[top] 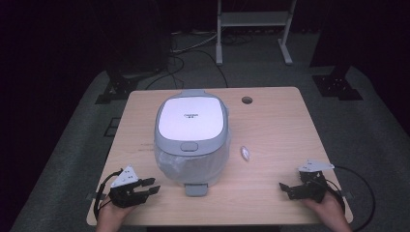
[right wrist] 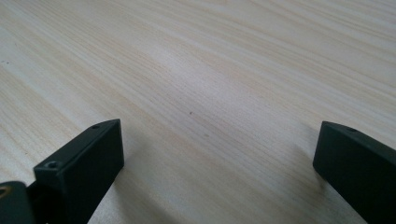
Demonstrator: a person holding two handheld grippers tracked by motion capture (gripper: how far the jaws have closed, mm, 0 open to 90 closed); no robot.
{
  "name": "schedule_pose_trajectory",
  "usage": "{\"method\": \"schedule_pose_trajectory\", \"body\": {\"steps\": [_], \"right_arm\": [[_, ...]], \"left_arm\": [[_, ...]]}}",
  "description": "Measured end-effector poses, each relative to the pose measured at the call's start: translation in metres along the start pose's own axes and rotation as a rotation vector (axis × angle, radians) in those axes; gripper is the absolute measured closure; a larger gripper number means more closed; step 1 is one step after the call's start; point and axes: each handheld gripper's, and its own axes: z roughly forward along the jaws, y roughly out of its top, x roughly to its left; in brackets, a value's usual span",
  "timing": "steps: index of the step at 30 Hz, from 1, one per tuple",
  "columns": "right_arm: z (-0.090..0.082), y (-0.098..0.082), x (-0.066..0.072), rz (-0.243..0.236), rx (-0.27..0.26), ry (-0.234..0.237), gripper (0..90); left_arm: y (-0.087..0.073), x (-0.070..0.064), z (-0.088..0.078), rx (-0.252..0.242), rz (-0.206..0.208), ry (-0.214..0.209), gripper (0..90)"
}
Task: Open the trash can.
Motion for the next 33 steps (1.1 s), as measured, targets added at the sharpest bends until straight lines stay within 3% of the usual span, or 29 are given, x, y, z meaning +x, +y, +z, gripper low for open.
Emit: {"method": "schedule_pose_trajectory", "body": {"steps": [15,19,33], "right_arm": [[0.000,0.000,0.000,-0.001,0.000,0.000,0.8],[0.000,0.000,0.000,0.000,0.000,0.000,0.8],[0.000,0.000,0.000,-0.002,0.001,0.000,0.8]], "left_arm": [[0.015,-0.006,-0.012,-0.015,-0.022,-0.025,88.9],[0.018,-0.008,-0.018,-0.027,-0.036,-0.034,90.0],[0.035,-0.011,-0.034,-0.063,-0.013,-0.080,90.0]]}}
